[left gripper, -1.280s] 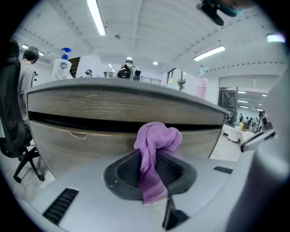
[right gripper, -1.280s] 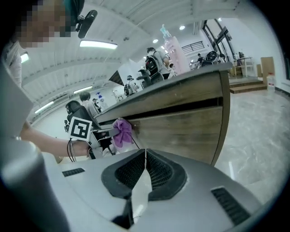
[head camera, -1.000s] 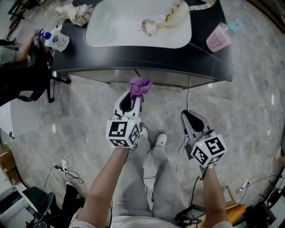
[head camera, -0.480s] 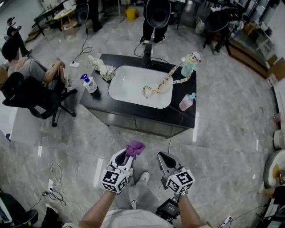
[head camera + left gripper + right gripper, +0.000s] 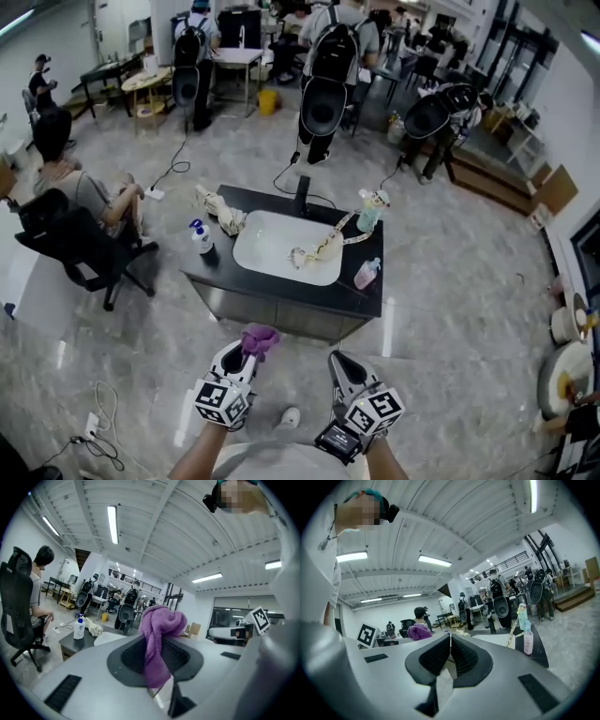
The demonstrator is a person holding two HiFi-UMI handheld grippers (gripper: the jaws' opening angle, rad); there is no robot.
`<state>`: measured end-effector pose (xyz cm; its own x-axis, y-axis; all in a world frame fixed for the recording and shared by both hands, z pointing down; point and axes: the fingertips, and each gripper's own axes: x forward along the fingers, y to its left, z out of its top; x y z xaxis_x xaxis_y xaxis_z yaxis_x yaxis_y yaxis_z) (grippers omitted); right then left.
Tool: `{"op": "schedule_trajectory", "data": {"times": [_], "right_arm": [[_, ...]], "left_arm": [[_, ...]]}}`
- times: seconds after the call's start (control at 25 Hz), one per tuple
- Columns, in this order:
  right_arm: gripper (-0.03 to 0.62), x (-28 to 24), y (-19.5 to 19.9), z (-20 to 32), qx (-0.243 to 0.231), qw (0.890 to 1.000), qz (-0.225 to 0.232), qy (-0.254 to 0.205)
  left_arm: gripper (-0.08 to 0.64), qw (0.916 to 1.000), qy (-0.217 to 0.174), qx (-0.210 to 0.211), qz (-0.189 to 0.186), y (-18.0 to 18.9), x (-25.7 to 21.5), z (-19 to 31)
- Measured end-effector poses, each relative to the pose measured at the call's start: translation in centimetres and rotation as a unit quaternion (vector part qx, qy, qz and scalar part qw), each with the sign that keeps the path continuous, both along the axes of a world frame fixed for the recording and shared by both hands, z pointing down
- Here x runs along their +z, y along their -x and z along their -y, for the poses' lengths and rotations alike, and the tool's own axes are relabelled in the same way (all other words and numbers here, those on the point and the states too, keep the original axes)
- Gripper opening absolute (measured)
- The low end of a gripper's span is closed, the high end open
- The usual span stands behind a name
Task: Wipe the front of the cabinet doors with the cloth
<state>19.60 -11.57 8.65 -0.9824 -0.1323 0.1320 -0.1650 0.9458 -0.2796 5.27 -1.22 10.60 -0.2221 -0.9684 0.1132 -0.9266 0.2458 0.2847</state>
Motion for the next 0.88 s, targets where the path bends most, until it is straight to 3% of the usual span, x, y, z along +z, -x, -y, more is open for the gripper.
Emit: {"op": "schedule_trajectory", "data": {"times": [0.24, 0.4, 0.68, 0.88], "right_arm": [[0.029, -2.6, 2.7, -3.5, 0.055, 0.998, -0.003, 0.005], [0.029, -4.2, 6.1, -7.2, 0.087, 0.996, 0.013, 0.034], [0.029, -7.0, 10.1, -15.0, 0.102, 0.994, 0.032, 0.008], [0.029, -7.7, 9.9, -17.6, 0.105, 0.993, 0.042, 0.019]], "left_arm": [[0.078, 0.9988, -0.017, 0.024, 0.040, 4.5, -3.8, -4.6], [0.078, 0.9981, -0.022, 0.045, 0.037, 8.3, -5.0, -8.7], [0.078, 0.9953, -0.026, 0.066, 0.066, 14.3, -5.8, -13.4], [0.078, 0.9958, -0.045, 0.055, 0.058, 15.0, -7.8, -16.3]]}}
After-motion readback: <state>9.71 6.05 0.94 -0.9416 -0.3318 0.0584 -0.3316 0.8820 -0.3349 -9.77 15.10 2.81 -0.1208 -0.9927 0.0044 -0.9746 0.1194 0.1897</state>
